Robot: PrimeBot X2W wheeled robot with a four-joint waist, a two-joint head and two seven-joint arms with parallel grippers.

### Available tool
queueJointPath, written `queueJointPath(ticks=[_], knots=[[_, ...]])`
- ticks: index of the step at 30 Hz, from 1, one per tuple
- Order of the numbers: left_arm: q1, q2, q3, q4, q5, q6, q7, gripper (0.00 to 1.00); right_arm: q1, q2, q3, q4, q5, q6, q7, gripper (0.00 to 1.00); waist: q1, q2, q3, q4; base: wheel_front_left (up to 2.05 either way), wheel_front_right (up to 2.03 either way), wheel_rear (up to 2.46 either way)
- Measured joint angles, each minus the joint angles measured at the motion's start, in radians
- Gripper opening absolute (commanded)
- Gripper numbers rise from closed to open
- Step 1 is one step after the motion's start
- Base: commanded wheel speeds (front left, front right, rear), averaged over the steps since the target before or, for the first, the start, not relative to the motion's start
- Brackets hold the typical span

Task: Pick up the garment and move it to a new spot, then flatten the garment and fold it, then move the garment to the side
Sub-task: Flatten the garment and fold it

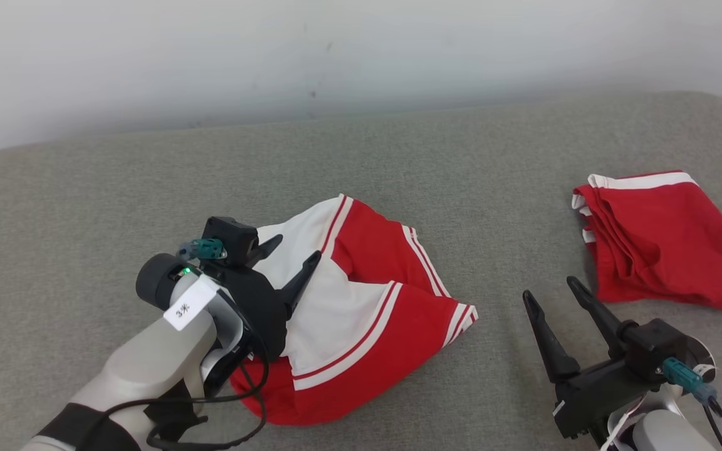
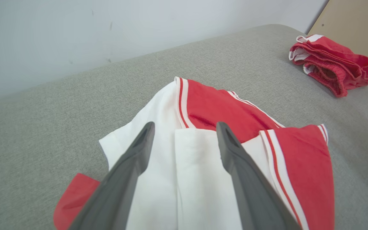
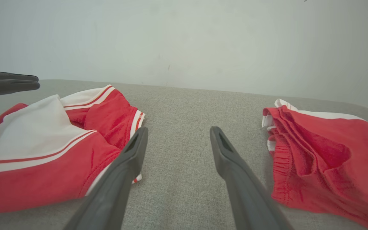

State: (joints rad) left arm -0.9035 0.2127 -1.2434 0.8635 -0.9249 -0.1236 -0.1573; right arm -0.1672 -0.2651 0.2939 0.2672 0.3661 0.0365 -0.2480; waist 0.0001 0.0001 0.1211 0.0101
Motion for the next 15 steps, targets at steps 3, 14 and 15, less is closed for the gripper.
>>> queueJointPath(ticks=[3, 14, 15], knots=[[-0.011, -0.005, -0.001, 0.026, -0.013, 0.000, 0.009, 1.00, -0.010, 0.000, 0.000, -0.004, -0.001, 0.000, 0.000, 1.00, 0.0000, 0.0000, 0.012, -0.015, 0.00, 0.00, 0.00], [-0.016, -0.038, -0.015, 0.070, -0.025, -0.001, 0.036, 1.00, -0.010, -0.007, -0.013, -0.002, -0.007, -0.001, 0.000, 1.00, 0.0000, 0.0000, 0.036, -0.044, 0.00, 0.00, 0.00], [-0.019, -0.038, -0.019, 0.076, -0.025, -0.001, 0.043, 1.00, -0.011, -0.007, -0.013, -0.001, -0.007, -0.001, 0.000, 1.00, 0.0000, 0.0000, 0.037, -0.044, 0.00, 0.00, 0.00]])
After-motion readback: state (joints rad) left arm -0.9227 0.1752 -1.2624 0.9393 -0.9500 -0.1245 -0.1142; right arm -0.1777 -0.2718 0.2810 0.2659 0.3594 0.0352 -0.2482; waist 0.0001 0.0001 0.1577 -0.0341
